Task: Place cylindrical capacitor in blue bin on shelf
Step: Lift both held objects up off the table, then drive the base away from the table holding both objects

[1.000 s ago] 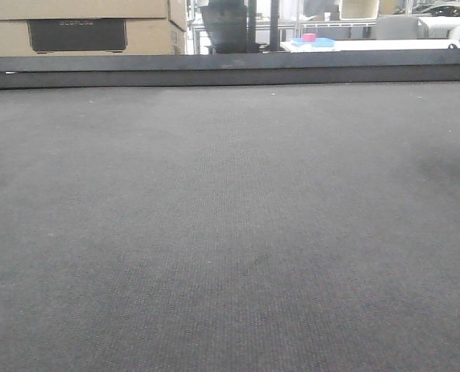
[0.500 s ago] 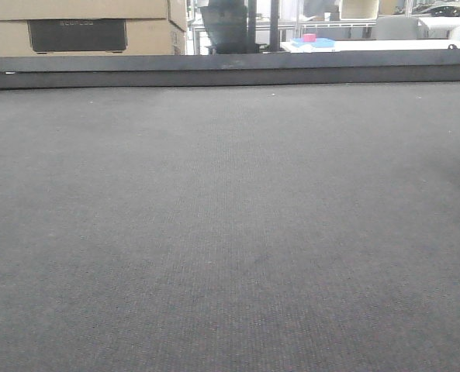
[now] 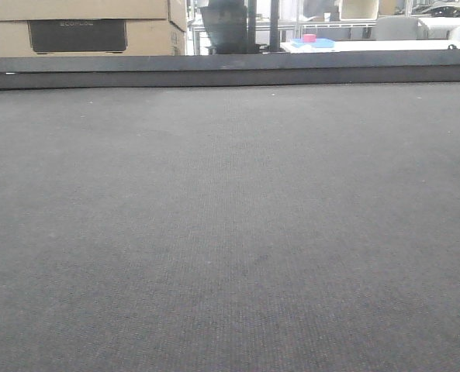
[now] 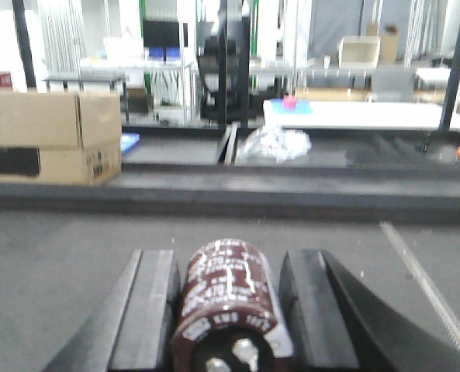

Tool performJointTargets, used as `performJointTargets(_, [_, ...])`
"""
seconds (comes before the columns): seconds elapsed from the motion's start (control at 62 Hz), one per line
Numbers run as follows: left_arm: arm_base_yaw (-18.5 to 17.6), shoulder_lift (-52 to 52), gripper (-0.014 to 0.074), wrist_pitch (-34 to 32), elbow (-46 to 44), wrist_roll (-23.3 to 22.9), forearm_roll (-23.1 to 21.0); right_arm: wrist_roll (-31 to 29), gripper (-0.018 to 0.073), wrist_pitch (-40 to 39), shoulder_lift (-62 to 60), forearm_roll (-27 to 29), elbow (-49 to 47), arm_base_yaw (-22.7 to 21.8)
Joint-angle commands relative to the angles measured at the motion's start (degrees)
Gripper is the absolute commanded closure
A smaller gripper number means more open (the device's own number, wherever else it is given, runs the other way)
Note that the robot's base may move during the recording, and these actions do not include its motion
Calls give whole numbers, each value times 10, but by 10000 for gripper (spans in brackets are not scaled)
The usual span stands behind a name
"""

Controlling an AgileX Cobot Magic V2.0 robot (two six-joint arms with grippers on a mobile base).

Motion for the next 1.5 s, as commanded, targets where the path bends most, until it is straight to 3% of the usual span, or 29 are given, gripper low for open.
performJointTargets(0.0, [3, -12, 708, -13, 0, 2, -4, -1, 721, -5, -17, -4, 1, 1])
performJointTargets(1.484, [3, -21, 708, -13, 0, 2, -4, -1, 721, -5, -27, -4, 1, 1])
